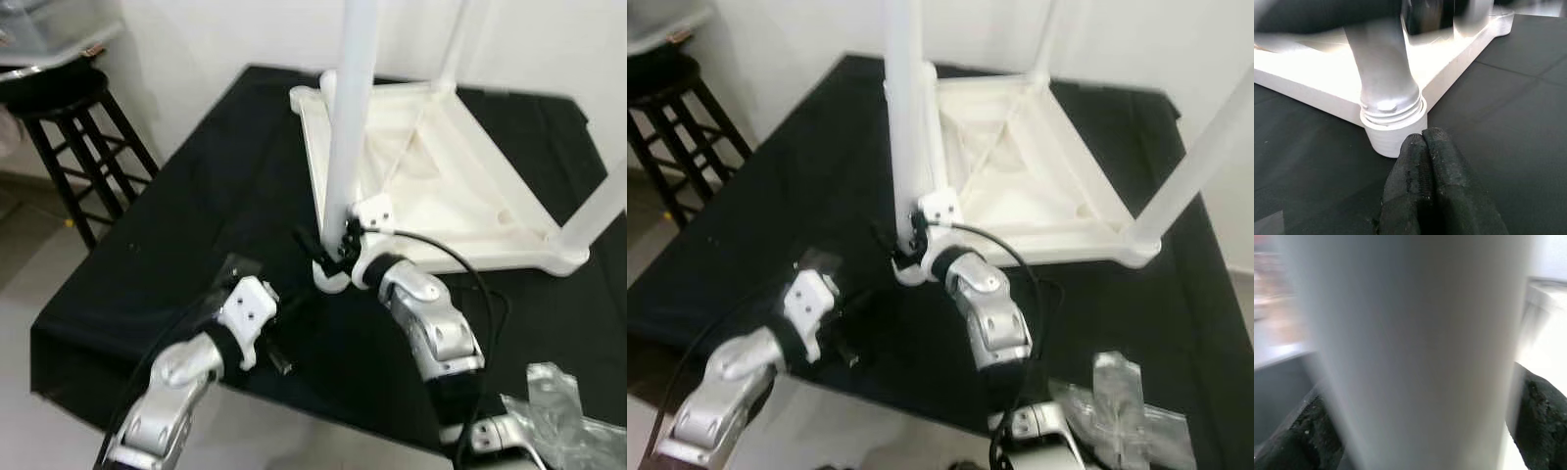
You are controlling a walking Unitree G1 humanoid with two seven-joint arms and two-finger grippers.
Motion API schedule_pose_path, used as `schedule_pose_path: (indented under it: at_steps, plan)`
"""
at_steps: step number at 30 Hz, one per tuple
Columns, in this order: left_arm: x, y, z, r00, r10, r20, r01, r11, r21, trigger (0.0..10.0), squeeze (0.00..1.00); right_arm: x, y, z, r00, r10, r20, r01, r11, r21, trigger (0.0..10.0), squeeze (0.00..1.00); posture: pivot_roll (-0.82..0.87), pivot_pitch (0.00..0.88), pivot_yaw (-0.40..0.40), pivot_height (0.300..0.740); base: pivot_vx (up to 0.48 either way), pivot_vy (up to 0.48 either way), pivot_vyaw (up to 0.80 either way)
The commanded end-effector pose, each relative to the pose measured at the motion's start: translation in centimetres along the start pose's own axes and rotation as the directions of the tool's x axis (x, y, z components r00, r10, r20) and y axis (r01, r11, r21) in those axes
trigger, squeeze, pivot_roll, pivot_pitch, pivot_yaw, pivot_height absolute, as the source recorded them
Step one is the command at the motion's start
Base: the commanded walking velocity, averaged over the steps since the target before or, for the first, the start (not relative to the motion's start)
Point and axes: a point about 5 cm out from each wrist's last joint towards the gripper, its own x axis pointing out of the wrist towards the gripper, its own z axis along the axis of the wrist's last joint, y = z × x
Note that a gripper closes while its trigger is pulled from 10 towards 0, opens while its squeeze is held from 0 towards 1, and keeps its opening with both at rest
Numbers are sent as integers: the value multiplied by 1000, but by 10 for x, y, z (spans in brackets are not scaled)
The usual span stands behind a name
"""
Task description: Building children table
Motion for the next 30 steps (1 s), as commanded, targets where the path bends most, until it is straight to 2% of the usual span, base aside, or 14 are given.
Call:
schedule_pose_path:
  at_steps: [1, 2, 3, 5, 12, 16, 23, 24, 30]
  plan:
    - [-1, -1, -6, 1000, -8, -22, 8, 1000, -23, 10000, 0, 3, 7, 10, 993, 108, 45, -108, 994, -14, 10000, 0, 41, 113, -11, 740, 0, 0, 0]
    - [-1, -2, -6, 1000, -10, -22, 9, 1000, -22, 10000, 0, 3, 0, 22, 968, 252, 15, -249, 963, -108, 10000, 0, 45, 111, -15, 740, 0, 0, 0]
    - [-1, -2, -6, 1000, -10, -22, 9, 1000, -21, 10000, 0, 3, -3, 25, 957, 290, 0, -288, 948, -133, 10000, 0, 45, 111, -15, 740, 0, 0, 0]
    - [-1, -3, -6, 1000, -7, -22, 6, 1000, -20, 10000, 0, 4, -8, 30, 934, 356, -11, -355, 929, -108, 10000, 0, 47, 111, -16, 740, 0, 0, 0]
    - [-3, -4, -6, 1000, -8, -23, 8, 1000, -20, 10000, 0, 8, -21, 30, 899, 431, -75, -437, 894, -96, 10000, 0, 66, 110, -15, 740, 0, 0, 0]
    - [-5, -6, -7, 999, -16, -30, 16, 1000, -20, 10000, 0, 11, -34, 30, 884, 461, -74, -463, 886, -8, 10000, 0, 90, 108, -12, 740, 0, 0, 0]
    - [-6, -6, -7, 999, -19, -33, 18, 1000, -22, 10000, 0, 16, -37, 28, 876, 475, -78, -474, 880, 32, 10000, 0, 92, 108, -11, 740, 0, 0, 0]
    - [-5, -6, -7, 999, -19, -34, 18, 1000, -21, 10000, 0, 17, -38, 28, 876, 478, -70, -476, 878, 41, 39, 0, 97, 109, -14, 740, 0, 0, 0]
    - [-4, -6, -7, 999, -14, -32, 13, 1000, -20, 10000, 0, 12, -44, 26, 865, 498, -57, -495, 867, 59, 0, 0, 94, 110, -19, 740, 0, 0, 0]
